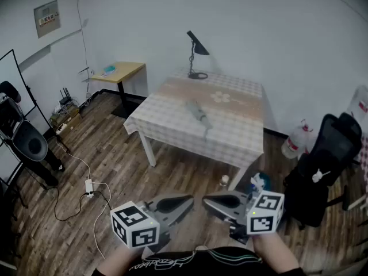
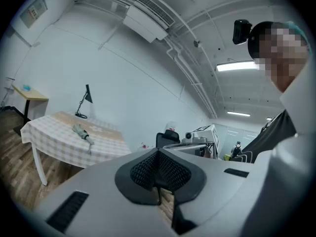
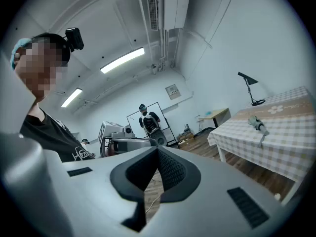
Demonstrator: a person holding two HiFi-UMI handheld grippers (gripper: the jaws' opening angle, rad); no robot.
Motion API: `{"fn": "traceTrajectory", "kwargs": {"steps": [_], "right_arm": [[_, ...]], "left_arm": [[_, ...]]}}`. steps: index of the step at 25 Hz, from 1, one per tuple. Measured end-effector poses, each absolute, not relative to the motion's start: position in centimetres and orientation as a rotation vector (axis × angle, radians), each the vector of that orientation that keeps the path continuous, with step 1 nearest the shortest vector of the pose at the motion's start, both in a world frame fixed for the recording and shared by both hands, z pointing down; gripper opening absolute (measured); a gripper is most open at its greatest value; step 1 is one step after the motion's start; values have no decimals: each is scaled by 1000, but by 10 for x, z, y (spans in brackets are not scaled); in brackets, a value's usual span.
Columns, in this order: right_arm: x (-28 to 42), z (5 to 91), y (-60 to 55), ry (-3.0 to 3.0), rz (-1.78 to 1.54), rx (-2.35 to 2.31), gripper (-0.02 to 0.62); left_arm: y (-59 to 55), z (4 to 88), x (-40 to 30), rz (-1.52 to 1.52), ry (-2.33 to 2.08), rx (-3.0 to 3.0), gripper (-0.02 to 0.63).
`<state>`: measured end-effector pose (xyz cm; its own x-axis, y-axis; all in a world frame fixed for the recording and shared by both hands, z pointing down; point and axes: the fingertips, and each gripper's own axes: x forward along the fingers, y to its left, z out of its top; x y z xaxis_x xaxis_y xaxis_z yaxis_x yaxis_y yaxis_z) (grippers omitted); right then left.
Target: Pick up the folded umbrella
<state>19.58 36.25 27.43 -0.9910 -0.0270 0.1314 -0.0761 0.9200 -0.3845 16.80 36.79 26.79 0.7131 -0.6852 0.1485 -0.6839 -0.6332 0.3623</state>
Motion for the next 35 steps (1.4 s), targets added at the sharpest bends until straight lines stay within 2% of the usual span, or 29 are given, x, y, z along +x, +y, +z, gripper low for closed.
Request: {"fn": "traceTrajectory", "kwargs": {"steps": [25,35], "right_arm": [[251,272,272,-2977,578,37,11],[233,305,231,-2925,644,13,11]], "left_arm": [[279,266,222,11,-1153,2541,-3],[246,299,199,-4,-1194,2422,-2]]}}
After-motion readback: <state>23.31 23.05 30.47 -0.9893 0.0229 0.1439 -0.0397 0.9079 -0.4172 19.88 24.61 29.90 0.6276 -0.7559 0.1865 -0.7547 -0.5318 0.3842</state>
